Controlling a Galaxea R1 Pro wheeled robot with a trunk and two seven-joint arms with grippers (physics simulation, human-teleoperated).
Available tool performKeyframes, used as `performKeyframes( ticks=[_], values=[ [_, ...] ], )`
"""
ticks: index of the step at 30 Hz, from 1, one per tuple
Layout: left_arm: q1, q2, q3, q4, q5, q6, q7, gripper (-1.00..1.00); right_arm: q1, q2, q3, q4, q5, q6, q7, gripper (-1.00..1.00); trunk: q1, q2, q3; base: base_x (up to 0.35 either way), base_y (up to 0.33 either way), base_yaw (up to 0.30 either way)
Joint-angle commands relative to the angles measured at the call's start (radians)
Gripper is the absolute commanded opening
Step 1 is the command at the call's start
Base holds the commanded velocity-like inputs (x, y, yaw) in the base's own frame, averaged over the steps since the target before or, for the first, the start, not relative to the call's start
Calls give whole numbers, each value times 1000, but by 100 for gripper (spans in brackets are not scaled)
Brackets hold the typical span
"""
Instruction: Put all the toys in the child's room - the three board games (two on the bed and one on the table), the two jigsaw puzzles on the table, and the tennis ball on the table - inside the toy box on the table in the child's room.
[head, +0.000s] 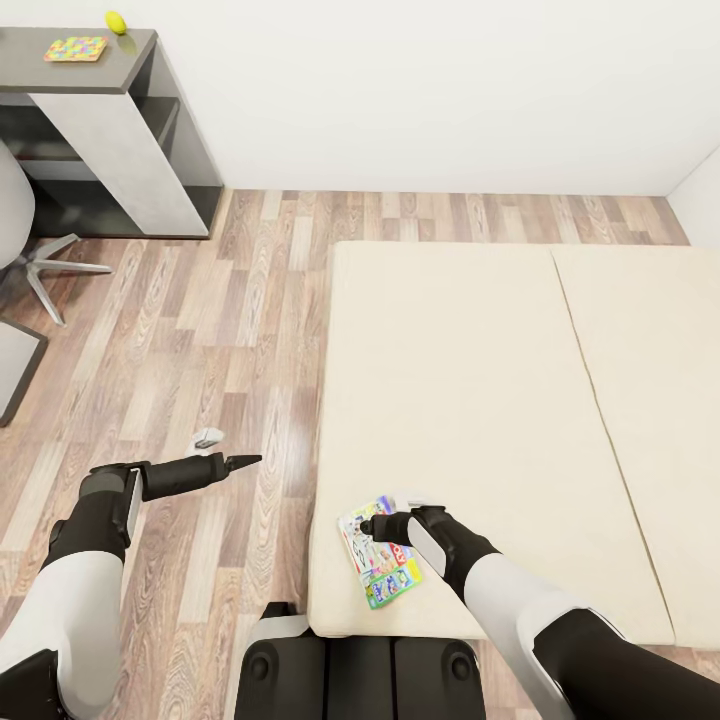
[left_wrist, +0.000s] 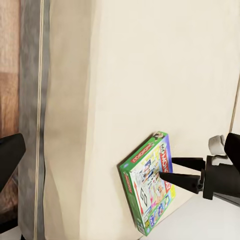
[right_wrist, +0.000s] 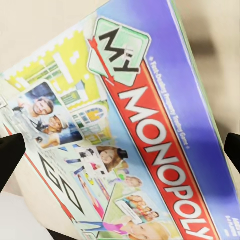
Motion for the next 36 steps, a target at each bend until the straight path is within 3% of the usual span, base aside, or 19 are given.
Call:
performKeyframes(
  ticks=[1,36],
  values=[
    [-1,-1,4,-1,-10,8,-10,100,-1,0,1,0,3,4,2,100,1,-2,-1,-14,25,0],
    [-1,-1,4,-1,-10,8,-10,100,-1,0,0,-1,4,-1,2,100,1,-2,-1,-4,10,0]
  ],
)
